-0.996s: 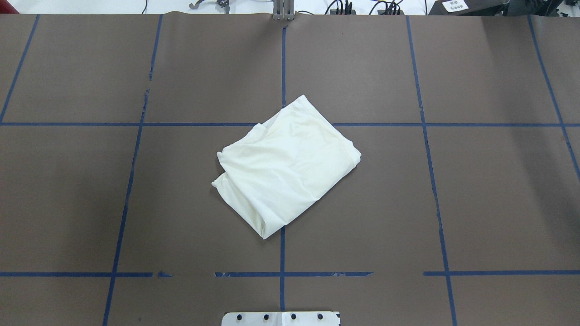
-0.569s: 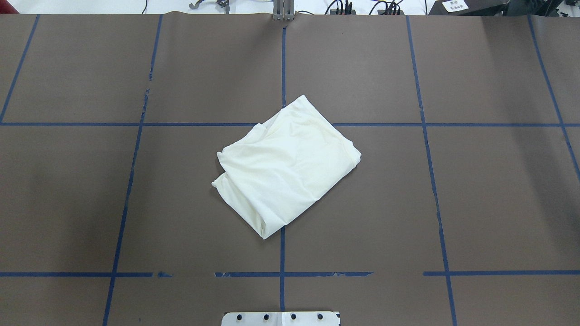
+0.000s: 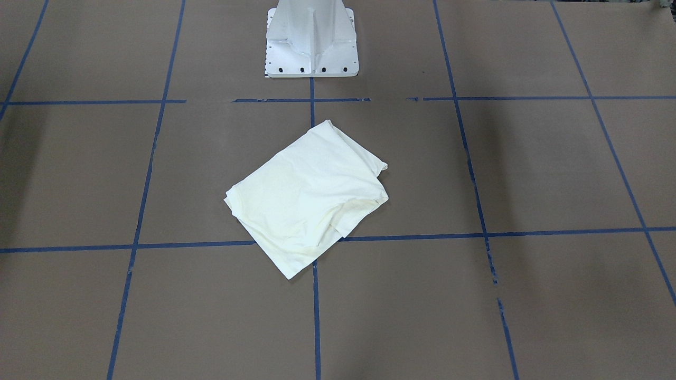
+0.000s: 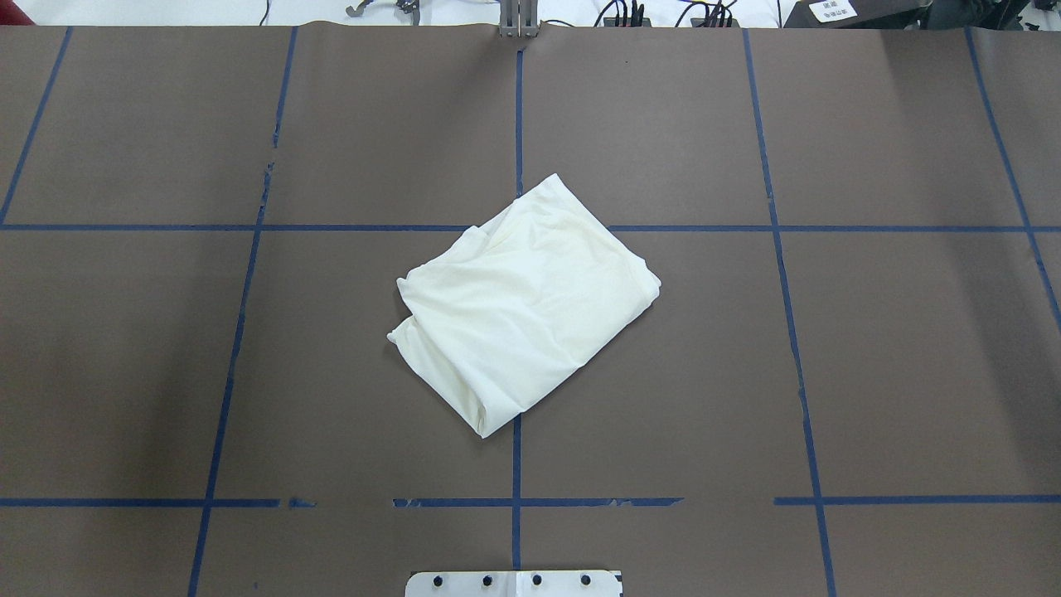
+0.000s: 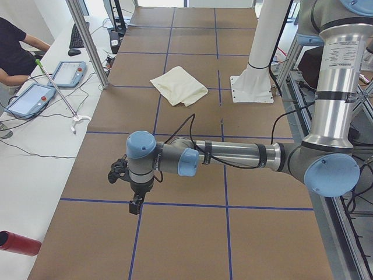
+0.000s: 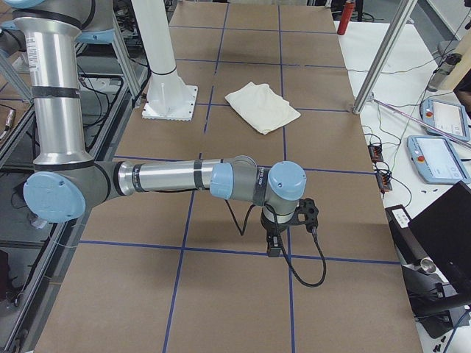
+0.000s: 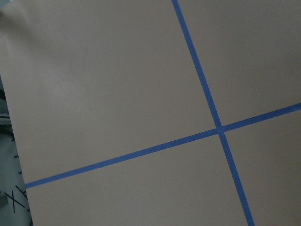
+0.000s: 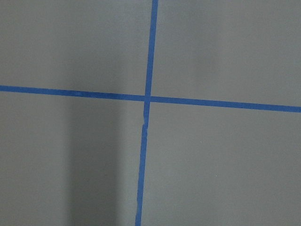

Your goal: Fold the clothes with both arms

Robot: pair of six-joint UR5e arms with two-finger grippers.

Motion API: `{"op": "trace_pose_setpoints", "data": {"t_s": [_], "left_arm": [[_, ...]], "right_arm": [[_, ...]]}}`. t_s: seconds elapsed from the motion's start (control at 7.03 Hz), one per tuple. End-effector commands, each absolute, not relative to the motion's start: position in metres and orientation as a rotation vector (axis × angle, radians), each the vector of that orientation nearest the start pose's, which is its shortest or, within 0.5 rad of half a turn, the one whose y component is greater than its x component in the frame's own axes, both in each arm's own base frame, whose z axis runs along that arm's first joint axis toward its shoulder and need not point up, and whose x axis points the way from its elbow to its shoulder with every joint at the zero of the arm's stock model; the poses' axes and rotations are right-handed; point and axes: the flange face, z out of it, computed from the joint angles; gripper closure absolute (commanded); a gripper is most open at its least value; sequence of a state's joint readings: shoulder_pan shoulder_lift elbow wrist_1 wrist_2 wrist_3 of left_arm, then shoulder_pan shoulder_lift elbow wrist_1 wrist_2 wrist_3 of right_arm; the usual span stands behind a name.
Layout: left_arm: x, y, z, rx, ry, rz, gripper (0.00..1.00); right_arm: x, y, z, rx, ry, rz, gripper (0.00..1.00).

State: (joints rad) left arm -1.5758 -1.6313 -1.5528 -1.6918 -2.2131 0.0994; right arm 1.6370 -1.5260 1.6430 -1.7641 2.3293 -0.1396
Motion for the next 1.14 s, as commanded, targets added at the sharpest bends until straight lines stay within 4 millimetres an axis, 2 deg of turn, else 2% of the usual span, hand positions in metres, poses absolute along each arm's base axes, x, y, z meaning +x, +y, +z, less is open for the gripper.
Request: {"op": "trace_pose_setpoints", "data": {"t_s": [0.0, 0.43, 1.0], "left_arm": [[-0.044, -0.528, 0.623, 0.157, 0.711, 0.122, 0.00], [-0.044, -0.516, 0.621, 0.156, 0.712, 0.116, 0.00], [-0.044, -0.513, 0.623, 0.160, 0.710, 0.126, 0.00]], "right_arm": [[0.098, -0.496, 0.623, -0.028, -0.762, 0.032, 0.00], [0.097, -0.495, 0.626, -0.033, -0.764, 0.036, 0.00], [0.097, -0.489, 0.647, -0.028, -0.761, 0.029, 0.00]]}}
